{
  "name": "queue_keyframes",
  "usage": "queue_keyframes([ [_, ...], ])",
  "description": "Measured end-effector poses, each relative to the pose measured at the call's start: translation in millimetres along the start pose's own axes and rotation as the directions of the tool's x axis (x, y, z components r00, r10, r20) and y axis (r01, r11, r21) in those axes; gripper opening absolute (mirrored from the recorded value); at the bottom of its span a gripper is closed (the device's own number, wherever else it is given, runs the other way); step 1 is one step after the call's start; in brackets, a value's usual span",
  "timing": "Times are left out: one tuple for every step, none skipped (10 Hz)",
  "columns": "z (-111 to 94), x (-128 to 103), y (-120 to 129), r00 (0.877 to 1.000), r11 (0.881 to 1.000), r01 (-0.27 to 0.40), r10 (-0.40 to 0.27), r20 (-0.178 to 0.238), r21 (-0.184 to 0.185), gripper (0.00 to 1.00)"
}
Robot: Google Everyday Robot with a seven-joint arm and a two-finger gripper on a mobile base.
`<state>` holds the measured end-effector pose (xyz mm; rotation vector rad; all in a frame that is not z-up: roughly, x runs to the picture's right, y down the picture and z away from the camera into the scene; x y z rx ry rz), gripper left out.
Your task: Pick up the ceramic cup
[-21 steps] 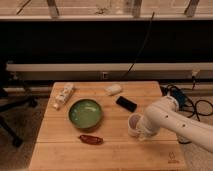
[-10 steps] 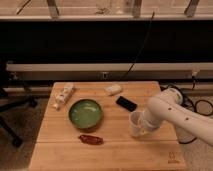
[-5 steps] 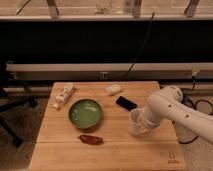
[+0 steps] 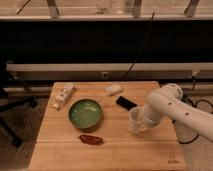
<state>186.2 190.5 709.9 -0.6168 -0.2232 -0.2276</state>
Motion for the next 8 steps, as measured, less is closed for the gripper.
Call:
queue_keyframes([
  [-0.9,0.1,-1.1,1.0,1.0,0.002,-0.002,-0.001,-0.001,0.0],
  [-1.4,0.2,-2.0,1.0,1.0,0.002,-0.002,-0.001,-0.001,0.0],
  [-1.4,0.4,-2.8,1.0,1.0,0.003,-0.003,0.0,0.0,0.0],
  [-1.9,0.5,-4.3,1.0,1.0,0.004,-0.004,0.0,0.001,0.0],
  [-2.2,0.9,-4.8,1.0,1.0,0.004,-0.004,-0.001,-0.001,0.0],
  [-2.7,0.7,-5.8,1.0,1.0,0.005,-0.005,-0.001,0.0,0.0],
  [-3.2,0.8,-6.7,1.0,1.0,0.006,-0.006,-0.001,0.0,0.0],
  [-3.1,0.8,-7.6,1.0,1.0,0.007,-0.007,-0.001,0.0,0.0],
])
